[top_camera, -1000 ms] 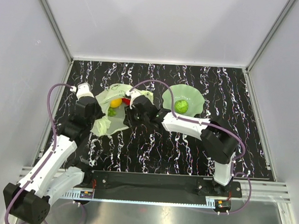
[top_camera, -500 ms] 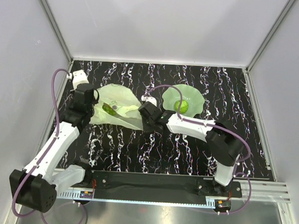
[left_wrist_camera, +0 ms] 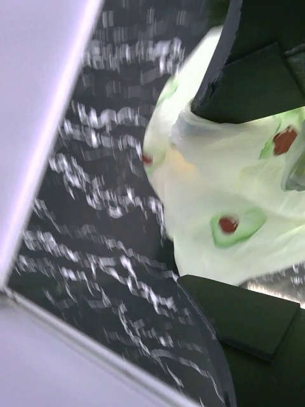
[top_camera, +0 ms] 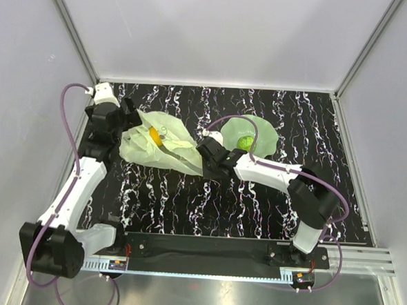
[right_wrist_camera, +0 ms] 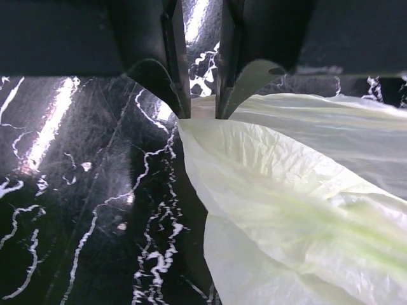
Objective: Untie the knot of the plastic bag and take out the fruit
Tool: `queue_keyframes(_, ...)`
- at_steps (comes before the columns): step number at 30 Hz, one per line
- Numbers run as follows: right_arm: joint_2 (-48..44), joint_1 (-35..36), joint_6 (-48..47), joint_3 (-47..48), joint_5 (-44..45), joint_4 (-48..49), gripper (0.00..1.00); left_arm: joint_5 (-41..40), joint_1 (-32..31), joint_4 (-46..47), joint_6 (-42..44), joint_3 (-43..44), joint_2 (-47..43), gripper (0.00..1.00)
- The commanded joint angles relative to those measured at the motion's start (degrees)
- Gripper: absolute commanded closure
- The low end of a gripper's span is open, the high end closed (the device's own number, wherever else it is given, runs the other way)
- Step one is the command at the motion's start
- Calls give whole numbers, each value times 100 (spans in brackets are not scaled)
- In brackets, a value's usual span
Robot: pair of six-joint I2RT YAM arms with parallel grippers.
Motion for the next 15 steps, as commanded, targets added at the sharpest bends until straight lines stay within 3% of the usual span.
queue_keyframes(1, -360, -26, -230, 0, -406, 297, 71, 1099, -31, 279, -452, 113, -862, 1)
queue_keyframes(8, -694, -26, -546, -255, -1811, 1210, 71, 1557, -383, -933, -612, 366, -2339, 1)
queue_keyframes(12, -668, -26, -634, -177, -2761, 1589, 70, 1873, -400, -1803, -585, 725, -2368, 1)
queue_keyframes(15, -519, -26, -661, 34, -2938, 1563, 70, 2337, -409, -2402, -778, 641, -2411, 1)
